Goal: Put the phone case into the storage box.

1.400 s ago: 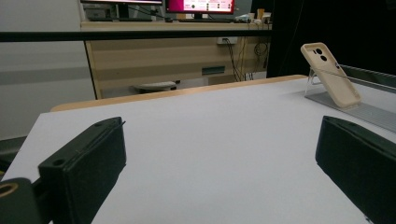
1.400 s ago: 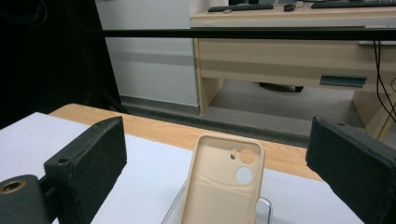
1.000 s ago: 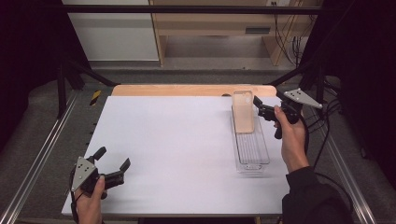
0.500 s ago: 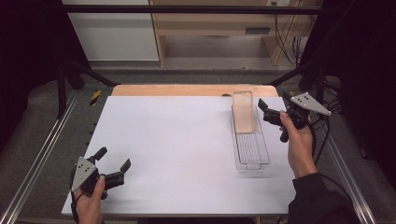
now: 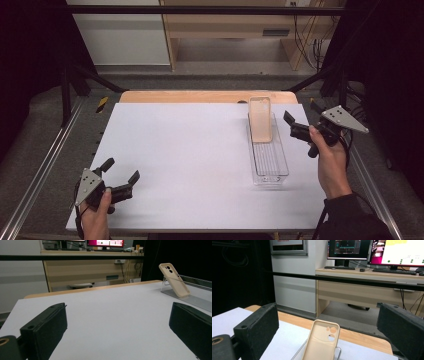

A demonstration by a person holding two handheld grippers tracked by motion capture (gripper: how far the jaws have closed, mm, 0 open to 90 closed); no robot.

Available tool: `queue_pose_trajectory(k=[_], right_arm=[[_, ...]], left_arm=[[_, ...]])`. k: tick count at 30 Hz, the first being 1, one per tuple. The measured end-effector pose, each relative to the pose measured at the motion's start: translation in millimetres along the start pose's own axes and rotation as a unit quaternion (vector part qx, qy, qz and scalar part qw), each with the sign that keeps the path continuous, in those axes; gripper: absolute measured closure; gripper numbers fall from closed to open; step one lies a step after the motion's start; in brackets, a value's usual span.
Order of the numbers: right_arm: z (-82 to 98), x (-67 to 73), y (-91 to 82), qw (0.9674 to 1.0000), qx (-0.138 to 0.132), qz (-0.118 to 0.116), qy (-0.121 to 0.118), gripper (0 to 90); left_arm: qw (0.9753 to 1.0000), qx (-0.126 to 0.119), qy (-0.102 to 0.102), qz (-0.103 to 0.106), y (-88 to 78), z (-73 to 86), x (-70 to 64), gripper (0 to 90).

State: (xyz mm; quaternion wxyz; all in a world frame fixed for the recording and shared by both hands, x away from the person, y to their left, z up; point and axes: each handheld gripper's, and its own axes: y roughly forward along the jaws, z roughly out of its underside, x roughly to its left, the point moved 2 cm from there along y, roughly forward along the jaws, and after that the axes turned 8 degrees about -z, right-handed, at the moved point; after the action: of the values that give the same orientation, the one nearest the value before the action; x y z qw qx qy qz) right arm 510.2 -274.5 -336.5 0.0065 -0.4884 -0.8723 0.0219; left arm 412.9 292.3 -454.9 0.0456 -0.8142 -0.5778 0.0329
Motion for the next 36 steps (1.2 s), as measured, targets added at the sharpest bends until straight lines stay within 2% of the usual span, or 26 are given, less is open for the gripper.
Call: queue_pose_trajectory(k=[7,11,18,21,28,36], right_arm=[[8.7,3.0,-12.5,0.9999,0.004,-0.007,-0.008,3.4],[15.6,4.5,-16.8,0.9999,0.006,-0.012,-0.011,3.2],[28.6,9.7,-24.5,0.9994,0.015,-0.022,-0.022,3.0],[34.7,10.8,-28.2,0.9992,0.02,-0.026,-0.021,3.0],[45.7,10.6,-40.3,0.9993,0.021,-0.028,-0.016,2.8],[56.4,10.6,-57.5,0.9994,0.023,-0.024,-0.014,2.7]], left_arm=[[1.0,0.0,0.002,0.001,-0.5,-0.1,0.3,1.3],[1.0,-0.001,-0.004,0.004,-0.6,-0.6,0.1,1.3],[1.0,-0.004,0.001,0.005,-1.1,-0.7,-1.0,1.4],[0.9999,-0.013,0.009,0.002,-3.0,-1.7,-1.1,1.6],[1.0,-0.007,0.004,-0.001,-7.3,-0.1,2.4,1.6],[0.9999,-0.012,-0.003,-0.006,-14.4,1.2,6.4,1.9]])
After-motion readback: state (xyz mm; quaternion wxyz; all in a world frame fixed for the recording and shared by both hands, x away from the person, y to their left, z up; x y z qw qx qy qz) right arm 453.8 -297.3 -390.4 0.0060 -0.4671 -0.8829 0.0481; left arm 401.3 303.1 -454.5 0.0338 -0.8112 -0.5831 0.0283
